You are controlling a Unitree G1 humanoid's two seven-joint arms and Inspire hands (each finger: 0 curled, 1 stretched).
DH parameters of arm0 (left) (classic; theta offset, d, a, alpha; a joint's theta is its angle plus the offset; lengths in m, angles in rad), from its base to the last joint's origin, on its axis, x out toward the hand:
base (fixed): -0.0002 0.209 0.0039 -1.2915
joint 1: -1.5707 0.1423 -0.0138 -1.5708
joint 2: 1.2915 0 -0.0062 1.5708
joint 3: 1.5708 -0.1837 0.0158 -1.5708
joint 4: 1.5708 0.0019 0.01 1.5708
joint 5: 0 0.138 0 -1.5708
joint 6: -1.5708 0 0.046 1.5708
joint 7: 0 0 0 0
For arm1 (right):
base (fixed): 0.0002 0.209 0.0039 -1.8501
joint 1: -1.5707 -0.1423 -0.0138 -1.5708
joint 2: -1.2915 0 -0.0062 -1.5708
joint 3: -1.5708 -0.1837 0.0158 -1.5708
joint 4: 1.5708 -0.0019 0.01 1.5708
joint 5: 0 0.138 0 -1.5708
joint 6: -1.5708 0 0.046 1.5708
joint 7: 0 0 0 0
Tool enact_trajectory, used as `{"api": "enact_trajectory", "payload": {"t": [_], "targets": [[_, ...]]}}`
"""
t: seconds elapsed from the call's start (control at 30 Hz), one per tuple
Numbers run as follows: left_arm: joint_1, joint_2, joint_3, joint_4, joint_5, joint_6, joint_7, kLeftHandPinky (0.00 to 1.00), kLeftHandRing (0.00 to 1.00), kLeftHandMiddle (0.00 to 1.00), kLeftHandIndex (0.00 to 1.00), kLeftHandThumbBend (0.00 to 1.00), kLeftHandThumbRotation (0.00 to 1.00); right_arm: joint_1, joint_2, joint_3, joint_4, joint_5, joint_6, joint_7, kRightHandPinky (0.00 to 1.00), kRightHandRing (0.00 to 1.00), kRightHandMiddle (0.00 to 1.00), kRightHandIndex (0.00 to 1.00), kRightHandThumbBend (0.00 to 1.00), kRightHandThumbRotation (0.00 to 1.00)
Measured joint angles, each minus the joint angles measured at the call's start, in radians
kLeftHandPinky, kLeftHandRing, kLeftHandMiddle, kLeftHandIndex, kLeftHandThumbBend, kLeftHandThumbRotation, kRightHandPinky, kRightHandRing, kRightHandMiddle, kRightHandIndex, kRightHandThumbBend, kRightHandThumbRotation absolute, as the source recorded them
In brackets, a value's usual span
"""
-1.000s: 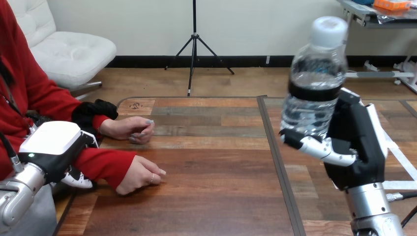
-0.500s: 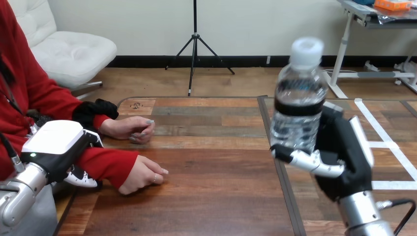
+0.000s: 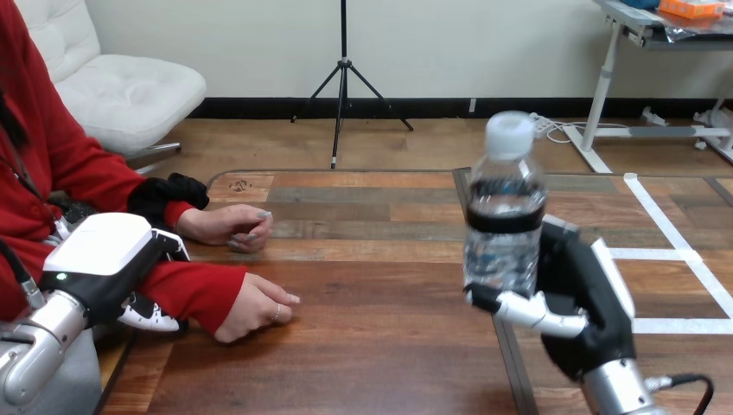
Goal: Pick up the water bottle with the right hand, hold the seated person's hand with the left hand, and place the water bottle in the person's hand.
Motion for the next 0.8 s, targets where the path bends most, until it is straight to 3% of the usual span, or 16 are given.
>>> {"api": "enact_trajectory", "payload": {"t": [0.37, 0.8], "targets": [[0.002, 0.0, 0.0, -0.002, -0.002, -0.03, 0.003, 0.43, 0.49, 0.54, 0.55, 0.73, 0.19, -0.02, 0.0, 0.012, 0.088, -0.021, -0.026, 0.021, 0.1, 0.14, 0.24, 0.39, 0.88, 0.0], [0.004, -0.002, 0.002, -0.01, -0.019, -0.053, 0.003, 0.42, 0.47, 0.53, 0.54, 0.73, 0.16, -0.031, 0.0, 0.022, 0.11, -0.064, -0.061, 0.013, 0.12, 0.16, 0.27, 0.39, 0.9, 0.0]]}}
